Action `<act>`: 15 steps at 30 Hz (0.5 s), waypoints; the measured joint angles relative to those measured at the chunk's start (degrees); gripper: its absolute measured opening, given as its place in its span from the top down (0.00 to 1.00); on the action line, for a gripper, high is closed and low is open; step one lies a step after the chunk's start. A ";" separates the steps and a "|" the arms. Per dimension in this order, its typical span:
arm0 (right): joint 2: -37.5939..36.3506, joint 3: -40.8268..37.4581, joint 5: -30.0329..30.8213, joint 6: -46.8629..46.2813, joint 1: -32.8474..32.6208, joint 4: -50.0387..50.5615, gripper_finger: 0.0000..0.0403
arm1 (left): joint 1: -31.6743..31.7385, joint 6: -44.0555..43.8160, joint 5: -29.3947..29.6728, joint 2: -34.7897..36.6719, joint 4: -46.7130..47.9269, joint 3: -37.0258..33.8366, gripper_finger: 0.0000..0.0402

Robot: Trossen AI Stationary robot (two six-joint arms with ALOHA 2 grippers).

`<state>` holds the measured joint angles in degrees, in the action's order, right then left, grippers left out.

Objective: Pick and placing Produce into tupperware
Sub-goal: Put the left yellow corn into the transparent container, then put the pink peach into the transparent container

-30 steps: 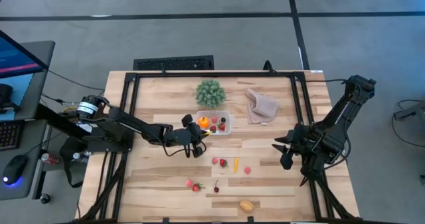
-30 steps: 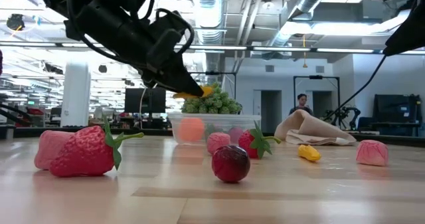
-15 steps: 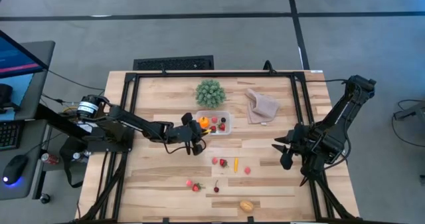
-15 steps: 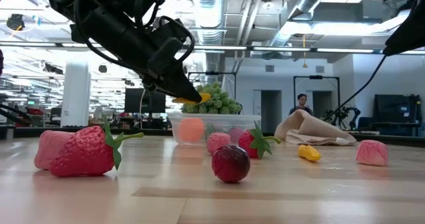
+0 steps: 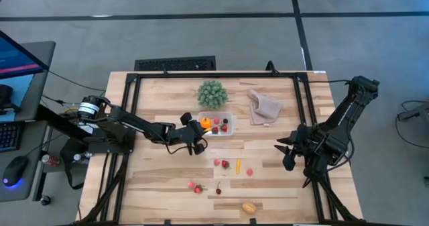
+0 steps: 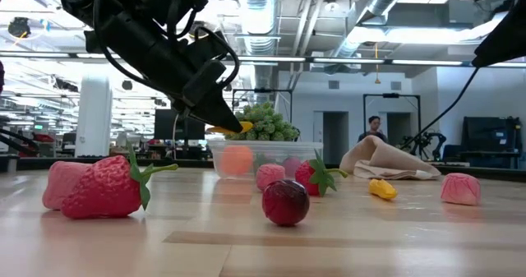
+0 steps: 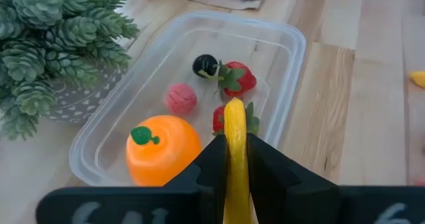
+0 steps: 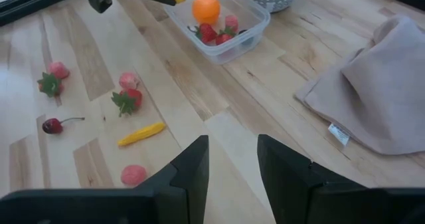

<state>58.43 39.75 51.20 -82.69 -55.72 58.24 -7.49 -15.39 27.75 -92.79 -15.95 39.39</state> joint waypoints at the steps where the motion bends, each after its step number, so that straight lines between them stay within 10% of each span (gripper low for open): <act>1: 0.00 0.00 0.05 -0.09 0.00 0.00 0.70 | 0.00 0.17 0.00 0.00 -0.07 0.00 0.90; 15: 0.00 0.00 0.31 -0.50 0.00 0.00 0.70 | 0.10 1.31 -0.90 0.00 -0.54 -0.01 0.63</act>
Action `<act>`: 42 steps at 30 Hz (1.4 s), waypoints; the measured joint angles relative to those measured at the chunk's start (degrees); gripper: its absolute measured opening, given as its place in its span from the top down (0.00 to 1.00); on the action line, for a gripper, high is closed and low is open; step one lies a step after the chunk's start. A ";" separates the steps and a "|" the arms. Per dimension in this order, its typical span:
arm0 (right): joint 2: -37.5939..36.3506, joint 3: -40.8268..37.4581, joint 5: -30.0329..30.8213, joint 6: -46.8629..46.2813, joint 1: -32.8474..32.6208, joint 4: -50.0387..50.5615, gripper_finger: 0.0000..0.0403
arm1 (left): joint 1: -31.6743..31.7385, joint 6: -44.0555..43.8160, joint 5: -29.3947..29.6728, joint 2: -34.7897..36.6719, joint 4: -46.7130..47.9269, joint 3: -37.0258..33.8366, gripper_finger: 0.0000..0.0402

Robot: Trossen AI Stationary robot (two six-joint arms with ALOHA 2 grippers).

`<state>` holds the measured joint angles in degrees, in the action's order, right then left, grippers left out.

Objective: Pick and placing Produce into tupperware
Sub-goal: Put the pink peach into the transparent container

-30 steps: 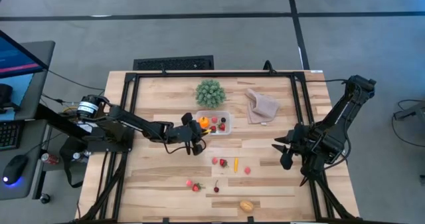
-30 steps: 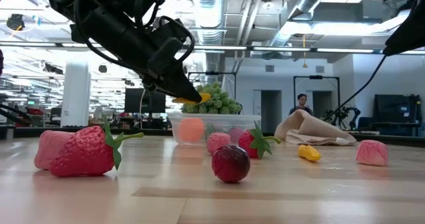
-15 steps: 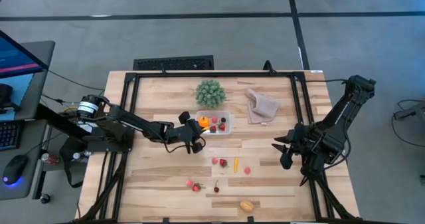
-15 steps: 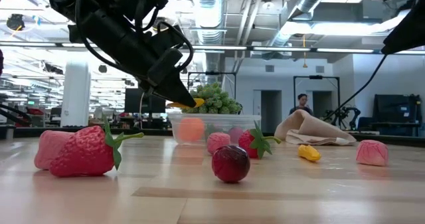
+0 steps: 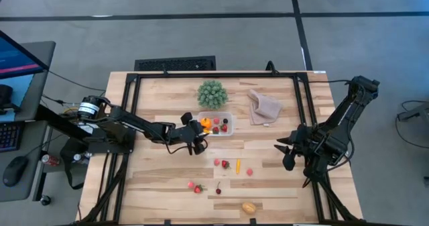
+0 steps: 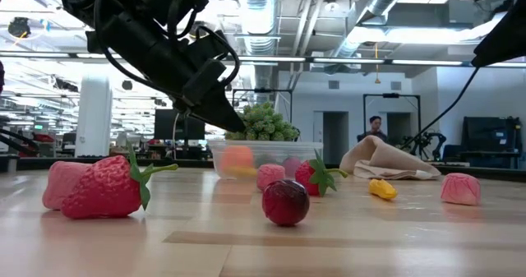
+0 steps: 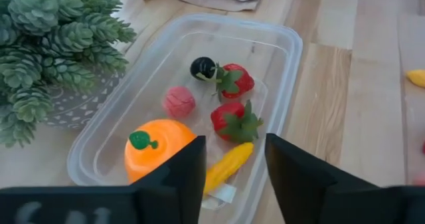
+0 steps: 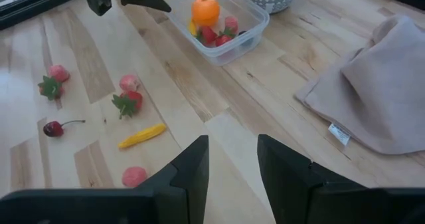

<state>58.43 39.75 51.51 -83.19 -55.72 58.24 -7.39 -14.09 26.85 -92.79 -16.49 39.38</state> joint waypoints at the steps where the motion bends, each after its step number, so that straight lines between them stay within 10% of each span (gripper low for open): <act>1: 0.00 0.00 0.00 -0.25 0.00 0.00 0.70 | -0.01 -0.02 0.00 0.00 -0.10 0.01 0.61; 24: 12.13 -6.64 -7.76 12.71 -1.08 -30.91 0.68 | -0.43 1.19 -8.37 24.17 20.37 0.84 0.57; 42: 27.18 -7.82 -11.76 22.73 4.24 -52.44 0.36 | -0.65 1.05 -3.67 30.56 31.38 0.80 0.57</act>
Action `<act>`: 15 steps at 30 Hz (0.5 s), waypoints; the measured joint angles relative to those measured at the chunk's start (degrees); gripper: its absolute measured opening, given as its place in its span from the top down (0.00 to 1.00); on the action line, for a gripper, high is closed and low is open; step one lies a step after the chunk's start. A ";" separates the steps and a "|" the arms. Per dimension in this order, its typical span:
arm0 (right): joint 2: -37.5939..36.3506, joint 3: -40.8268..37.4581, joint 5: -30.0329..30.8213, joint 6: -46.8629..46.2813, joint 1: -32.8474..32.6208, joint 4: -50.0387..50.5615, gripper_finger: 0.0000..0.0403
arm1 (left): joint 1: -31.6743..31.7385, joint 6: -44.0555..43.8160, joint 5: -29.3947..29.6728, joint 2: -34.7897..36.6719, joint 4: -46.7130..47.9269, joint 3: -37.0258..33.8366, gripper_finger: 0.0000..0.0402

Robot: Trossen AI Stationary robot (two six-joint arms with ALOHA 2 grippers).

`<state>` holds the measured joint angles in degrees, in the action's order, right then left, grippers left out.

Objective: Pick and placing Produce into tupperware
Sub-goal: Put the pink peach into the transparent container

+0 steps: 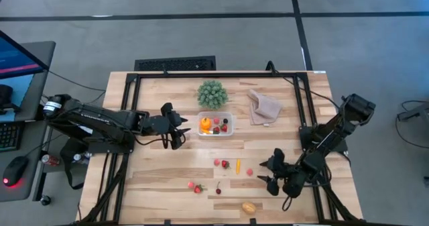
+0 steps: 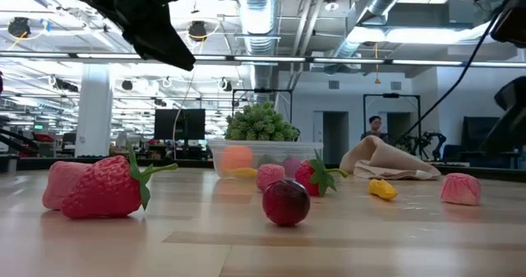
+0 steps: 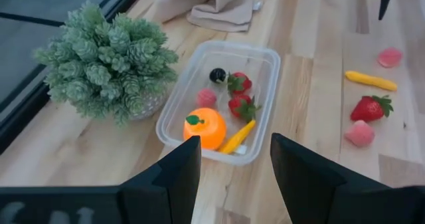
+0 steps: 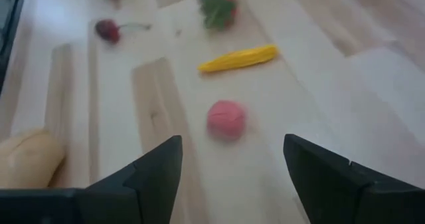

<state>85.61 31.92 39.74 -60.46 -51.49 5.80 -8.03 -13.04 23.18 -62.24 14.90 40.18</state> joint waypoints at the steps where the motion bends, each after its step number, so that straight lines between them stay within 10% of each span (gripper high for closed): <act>1: 0.41 0.00 -1.13 2.42 0.52 -1.25 0.36 | 0.00 -0.02 -0.14 0.00 0.14 0.00 0.57; 15: 1.91 0.00 -13.04 16.27 8.76 -4.43 0.36 | -0.02 -2.76 -1.90 0.02 2.62 0.00 0.57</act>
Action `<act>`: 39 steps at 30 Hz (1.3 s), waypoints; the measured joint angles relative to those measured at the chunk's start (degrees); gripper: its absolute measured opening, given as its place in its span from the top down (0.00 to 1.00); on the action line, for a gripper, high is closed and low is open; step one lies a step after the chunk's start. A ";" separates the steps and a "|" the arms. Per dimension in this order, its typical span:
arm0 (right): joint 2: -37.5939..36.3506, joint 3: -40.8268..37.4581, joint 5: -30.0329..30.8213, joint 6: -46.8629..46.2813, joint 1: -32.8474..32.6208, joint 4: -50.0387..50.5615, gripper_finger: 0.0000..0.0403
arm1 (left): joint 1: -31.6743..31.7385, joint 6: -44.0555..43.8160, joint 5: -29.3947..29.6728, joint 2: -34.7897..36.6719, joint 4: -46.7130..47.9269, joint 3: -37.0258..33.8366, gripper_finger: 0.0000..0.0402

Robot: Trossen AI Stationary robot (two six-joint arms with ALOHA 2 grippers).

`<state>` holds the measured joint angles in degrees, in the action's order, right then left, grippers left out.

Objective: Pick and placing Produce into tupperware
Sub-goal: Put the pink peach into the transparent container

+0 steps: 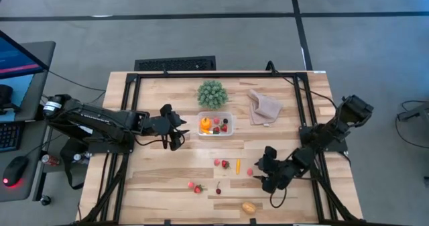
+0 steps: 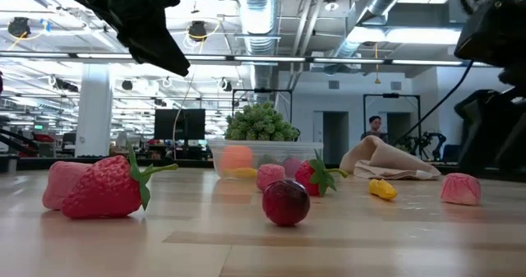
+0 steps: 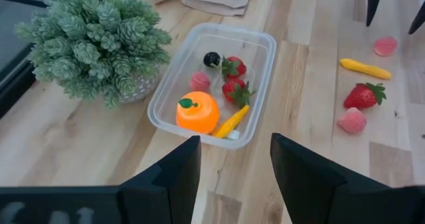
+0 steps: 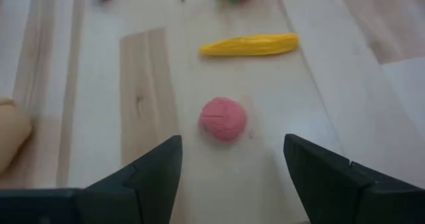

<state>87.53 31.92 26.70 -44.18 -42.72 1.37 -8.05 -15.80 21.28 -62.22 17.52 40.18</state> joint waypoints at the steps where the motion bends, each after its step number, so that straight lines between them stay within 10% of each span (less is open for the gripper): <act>1: -0.01 0.00 -1.07 0.95 0.36 -0.14 0.36 | 0.00 -0.03 0.00 0.00 -0.02 0.00 0.57; 39: 0.96 -1.57 -3.91 2.73 4.27 -5.74 0.42 | -1.09 -2.01 0.17 0.00 0.14 0.00 0.57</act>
<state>88.49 30.35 22.79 -41.45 -38.46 -4.37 -9.15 -17.80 21.45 -62.22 17.66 40.18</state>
